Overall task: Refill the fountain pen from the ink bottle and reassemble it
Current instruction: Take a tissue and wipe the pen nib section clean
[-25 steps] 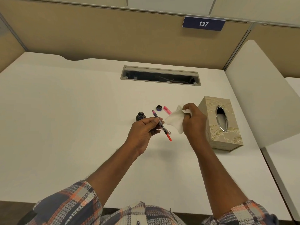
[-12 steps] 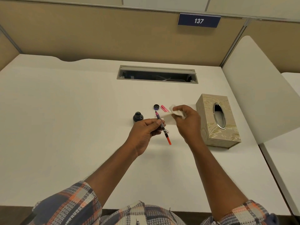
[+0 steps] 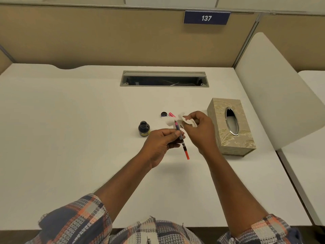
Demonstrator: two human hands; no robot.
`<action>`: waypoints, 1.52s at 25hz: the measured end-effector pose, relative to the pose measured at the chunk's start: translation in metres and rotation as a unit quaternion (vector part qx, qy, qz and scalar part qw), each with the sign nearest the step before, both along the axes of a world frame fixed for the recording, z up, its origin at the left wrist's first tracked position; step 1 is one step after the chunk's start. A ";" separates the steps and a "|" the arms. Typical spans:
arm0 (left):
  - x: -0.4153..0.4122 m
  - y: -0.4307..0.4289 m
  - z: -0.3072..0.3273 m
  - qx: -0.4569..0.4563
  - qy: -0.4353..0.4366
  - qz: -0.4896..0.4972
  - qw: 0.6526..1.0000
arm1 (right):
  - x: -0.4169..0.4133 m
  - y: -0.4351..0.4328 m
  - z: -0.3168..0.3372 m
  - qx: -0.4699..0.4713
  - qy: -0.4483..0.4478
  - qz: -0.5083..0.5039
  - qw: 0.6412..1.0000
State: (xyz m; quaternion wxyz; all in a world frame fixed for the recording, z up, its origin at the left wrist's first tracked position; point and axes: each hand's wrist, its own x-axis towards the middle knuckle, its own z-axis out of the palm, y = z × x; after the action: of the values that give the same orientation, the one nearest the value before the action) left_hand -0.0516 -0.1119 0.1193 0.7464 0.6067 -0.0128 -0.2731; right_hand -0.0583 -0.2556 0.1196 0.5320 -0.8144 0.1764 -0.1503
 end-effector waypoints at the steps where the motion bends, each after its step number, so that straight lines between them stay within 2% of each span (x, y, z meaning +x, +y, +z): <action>1: 0.000 -0.002 0.000 0.000 0.002 -0.001 1.000 | 0.001 -0.002 0.001 0.060 0.019 0.007 0.998; 3: 0.000 -0.005 -0.001 0.002 0.005 -0.001 1.000 | 0.001 -0.005 0.005 0.218 0.036 0.016 0.975; 5: -0.001 -0.009 -0.001 0.002 0.004 0.000 1.000 | -0.002 -0.009 0.011 0.384 0.047 0.017 0.922; 7: -0.002 -0.012 -0.002 0.003 0.004 -0.002 1.000 | -0.005 -0.014 0.015 0.479 0.051 0.025 0.876; 9: -0.001 -0.014 -0.003 0.003 0.003 -0.008 1.000 | -0.008 -0.020 0.017 0.495 0.050 0.056 0.865; 13: -0.002 -0.019 -0.003 -0.005 0.003 -0.022 1.000 | -0.014 -0.033 0.016 0.439 0.073 0.147 0.883; 15: -0.003 -0.021 -0.003 -0.010 0.010 -0.025 1.000 | -0.015 -0.039 0.013 0.446 0.076 0.167 0.876; 18: -0.003 -0.021 -0.002 -0.022 0.012 -0.043 0.999 | -0.015 -0.046 0.008 0.501 0.078 0.163 0.846; 22: -0.005 -0.022 -0.002 -0.023 0.010 -0.075 0.997 | -0.015 -0.051 0.006 0.497 0.086 0.159 0.849; 24: -0.006 -0.021 -0.001 -0.020 0.011 -0.081 0.996 | -0.013 -0.050 0.004 0.518 0.081 0.126 0.842; 28: -0.007 -0.019 0.002 -0.028 0.010 -0.083 0.996 | -0.008 -0.048 0.002 0.585 0.069 0.028 0.807; 30: -0.007 -0.018 0.003 -0.036 0.011 -0.078 0.996 | -0.008 -0.051 -0.003 0.575 0.075 0.019 0.815; 35: -0.005 -0.015 0.005 -0.037 0.023 -0.067 0.997 | -0.006 -0.050 -0.006 0.475 0.089 0.021 0.875; 38: -0.006 -0.014 0.006 -0.042 0.025 -0.072 0.996 | -0.008 -0.045 -0.004 0.291 0.120 0.007 0.949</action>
State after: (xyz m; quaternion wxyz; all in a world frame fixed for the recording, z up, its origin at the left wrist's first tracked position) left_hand -0.0579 -0.1254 0.1250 0.7494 0.5658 -0.0495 -0.3403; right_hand -0.0658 -0.3011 0.1153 0.7221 -0.6373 0.2690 0.0105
